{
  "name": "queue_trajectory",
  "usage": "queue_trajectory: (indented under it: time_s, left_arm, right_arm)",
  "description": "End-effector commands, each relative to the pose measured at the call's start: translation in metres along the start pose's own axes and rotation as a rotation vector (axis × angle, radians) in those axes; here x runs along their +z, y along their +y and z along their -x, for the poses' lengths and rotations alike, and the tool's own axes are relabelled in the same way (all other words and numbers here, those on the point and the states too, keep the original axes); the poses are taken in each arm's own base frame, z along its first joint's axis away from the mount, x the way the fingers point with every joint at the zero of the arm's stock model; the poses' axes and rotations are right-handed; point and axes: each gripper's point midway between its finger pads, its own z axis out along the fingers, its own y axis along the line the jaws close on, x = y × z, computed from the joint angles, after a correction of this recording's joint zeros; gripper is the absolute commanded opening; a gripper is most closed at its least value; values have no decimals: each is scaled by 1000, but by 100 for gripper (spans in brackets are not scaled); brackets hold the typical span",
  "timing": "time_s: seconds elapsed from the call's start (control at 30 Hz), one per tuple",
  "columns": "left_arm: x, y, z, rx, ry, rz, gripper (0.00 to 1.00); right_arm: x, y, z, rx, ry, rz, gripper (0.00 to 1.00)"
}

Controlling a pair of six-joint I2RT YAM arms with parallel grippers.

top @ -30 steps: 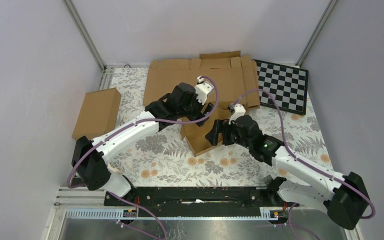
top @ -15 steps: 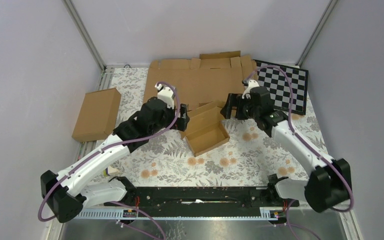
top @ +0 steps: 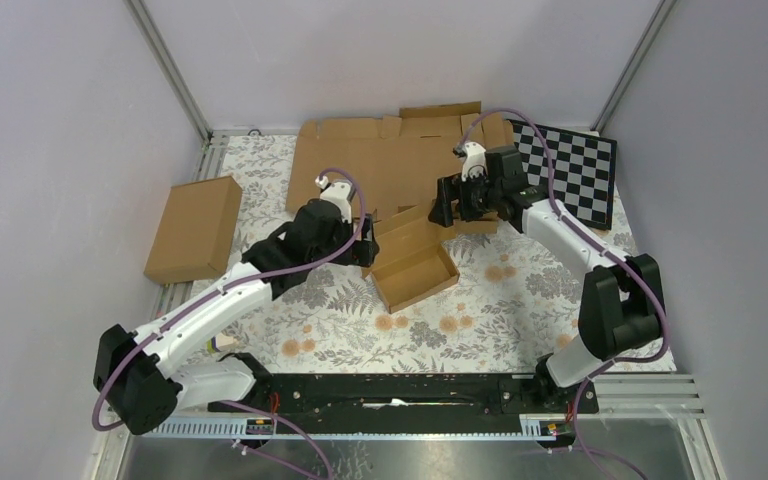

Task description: Fold the paper box

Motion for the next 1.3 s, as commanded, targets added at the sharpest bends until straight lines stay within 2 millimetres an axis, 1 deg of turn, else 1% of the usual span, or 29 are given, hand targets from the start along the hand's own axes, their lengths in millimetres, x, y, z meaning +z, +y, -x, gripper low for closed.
queue_trajectory:
  time_s: [0.0,0.07,0.13,0.2,0.27,0.37,0.47,0.57,0.73,0.83,0.93,1.0,1.03,1.07,1.1,1.27]
  left_arm:
    - [9,-14,5,-29,-4,-81,80]
    - [12,-16,1,-37,7,-87,76]
    - [16,-15,-2,-53,12,-85,73]
    - [18,-15,-4,-71,18,-82,65]
    - [22,-17,-7,-85,36,-83,55]
    - [27,-16,-12,-100,74,-62,46]
    - [30,-10,-16,-101,84,-30,45]
    - [32,-3,-20,-99,90,3,44]
    - [35,2,-26,-96,104,25,39]
    - [36,6,-26,-89,104,48,28]
    - [38,10,-26,-85,103,73,22]
    - [39,13,-25,-83,105,95,22]
    - [39,16,-25,-82,106,112,27]
    - [39,19,-26,-83,106,130,35]
    - [39,22,-26,-85,106,146,38]
    - [39,30,-26,-85,98,182,42]
  right_arm:
    - [0,8,9,-81,-2,60,86]
    - [1,9,7,-76,3,71,80]
    - [4,10,5,-64,12,80,68]
    - [7,9,3,-50,21,83,58]
    - [9,11,0,-45,28,86,52]
    - [9,18,0,-57,29,85,44]
    - [7,21,-1,-78,23,56,33]
    - [7,21,-3,-99,23,20,28]
    - [6,25,-4,-120,19,-10,24]
    - [4,25,-3,-116,11,-31,17]
    - [3,27,-3,-122,8,-41,12]
    - [2,27,-4,-101,-2,-59,10]
    - [0,28,-3,-101,-14,-62,10]
    - [-2,27,-4,-98,-18,-66,10]
    - [-3,27,-4,-96,-23,-70,10]
    - [-4,29,-5,-104,-35,-71,9]
